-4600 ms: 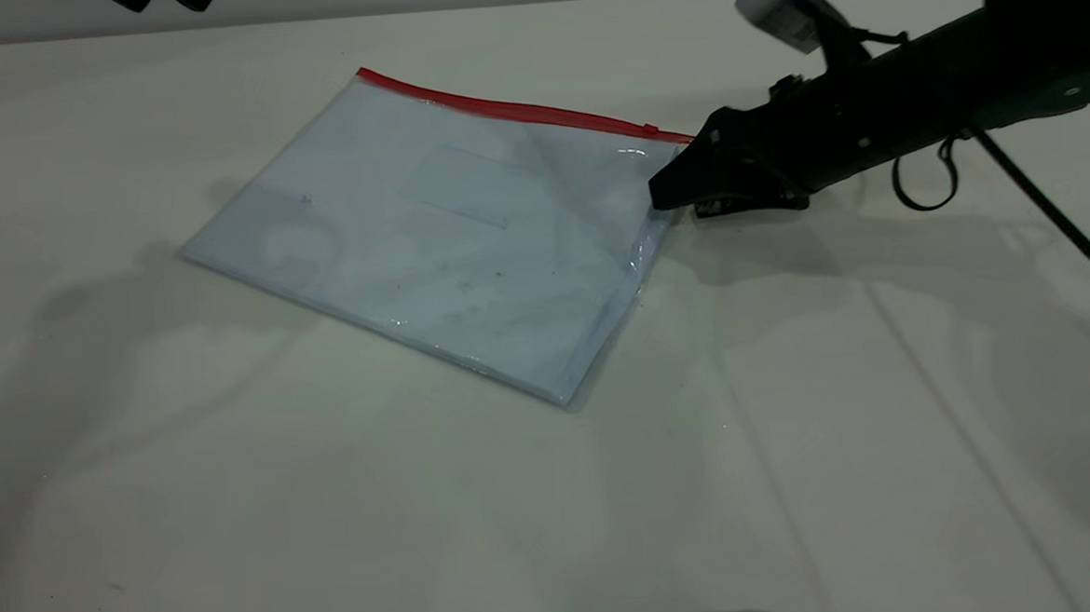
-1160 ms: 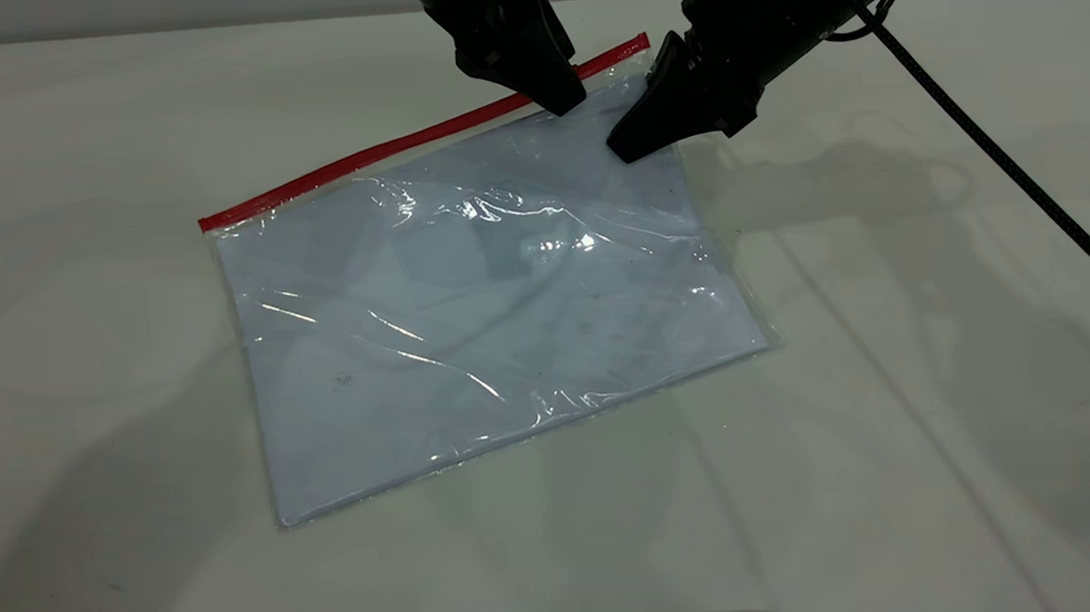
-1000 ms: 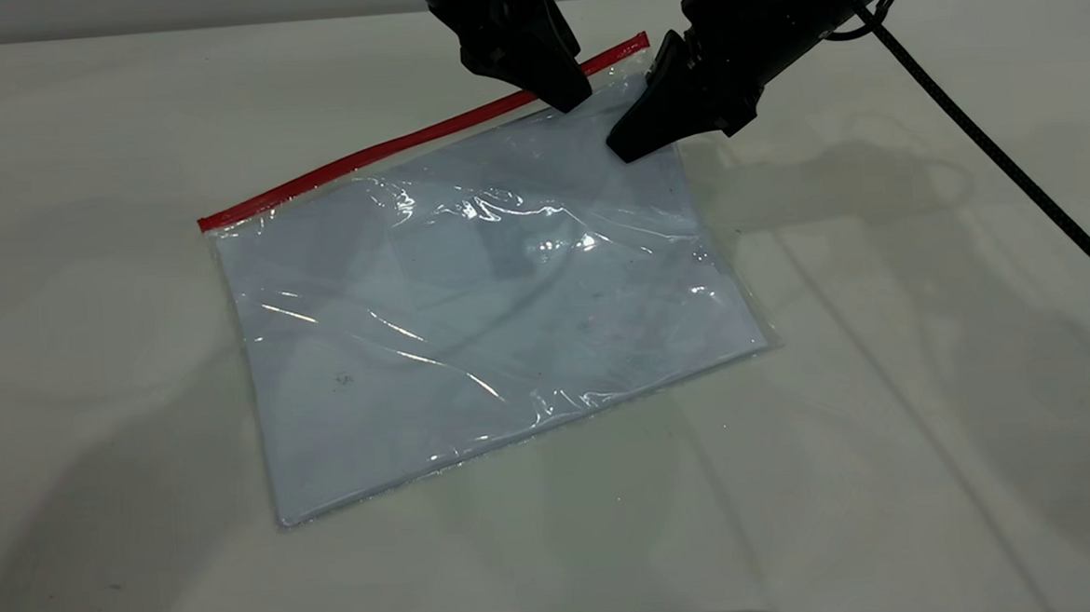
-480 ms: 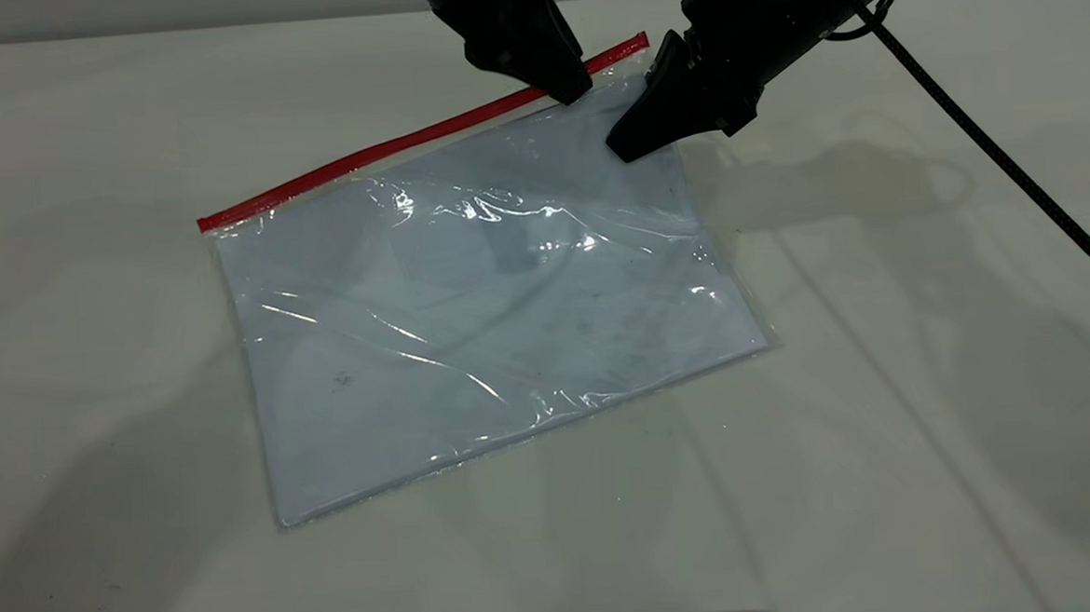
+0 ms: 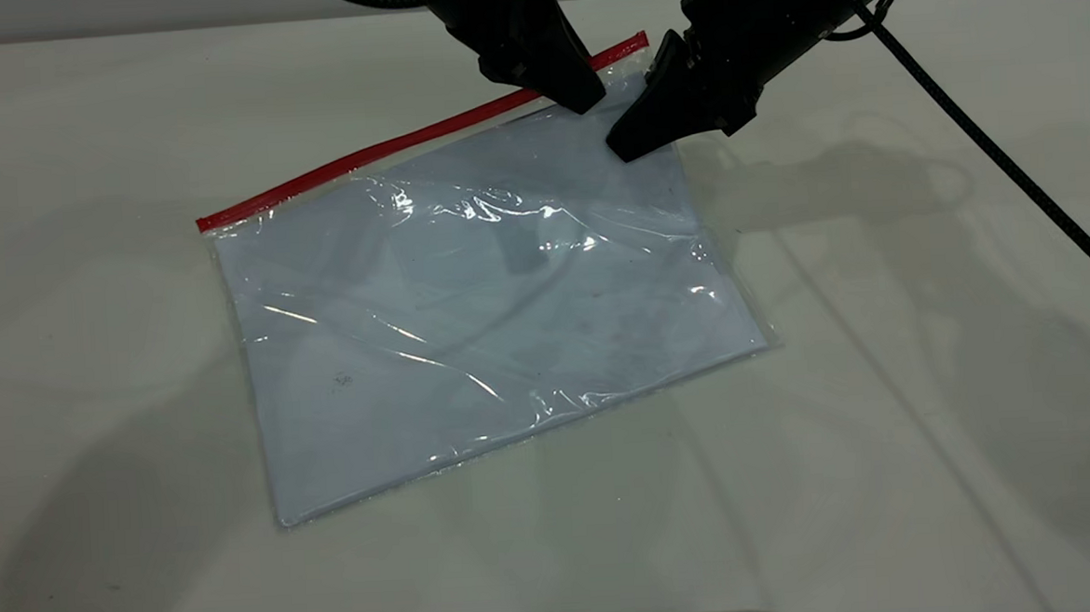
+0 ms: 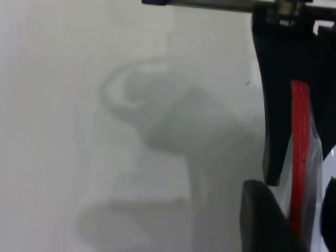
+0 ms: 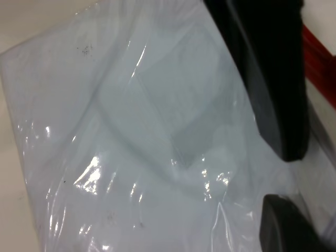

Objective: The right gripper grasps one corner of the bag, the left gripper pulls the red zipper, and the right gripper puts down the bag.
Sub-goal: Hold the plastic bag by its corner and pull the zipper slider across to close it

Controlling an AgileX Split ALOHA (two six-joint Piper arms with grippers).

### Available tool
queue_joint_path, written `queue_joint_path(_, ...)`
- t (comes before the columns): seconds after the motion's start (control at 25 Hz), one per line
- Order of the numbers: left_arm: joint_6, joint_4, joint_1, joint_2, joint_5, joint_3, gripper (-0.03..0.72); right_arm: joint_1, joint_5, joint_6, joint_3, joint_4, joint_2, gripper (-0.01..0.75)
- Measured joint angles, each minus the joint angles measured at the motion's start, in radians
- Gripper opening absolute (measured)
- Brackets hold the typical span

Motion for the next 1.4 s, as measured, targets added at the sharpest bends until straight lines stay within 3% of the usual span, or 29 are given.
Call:
queue_joint_path(0.36, 0.016, -0.003, 0.000, 0.001, -0.001, 0.000, 0.043, 0.000, -0.006, 0.007, 0.000, 0.003, 0.000, 0.034)
queue_joint_path(0.72, 0.052, -0.008, 0.000, 0.001, -0.009, -0.001, 0.038, -0.018, 0.013, 0.096, 0.000, 0.024, 0.000, 0.034)
queue_joint_path(1.0, 0.052, -0.050, 0.004, 0.001, -0.033, -0.009, 0.038, -0.115, 0.124, 0.113, 0.000, 0.096, 0.000, 0.034)
queue_joint_path(1.4, 0.027, -0.007, 0.004, 0.001, -0.045, -0.010, 0.038, -0.216, 0.191, 0.140, 0.000, 0.108, 0.000, 0.034)
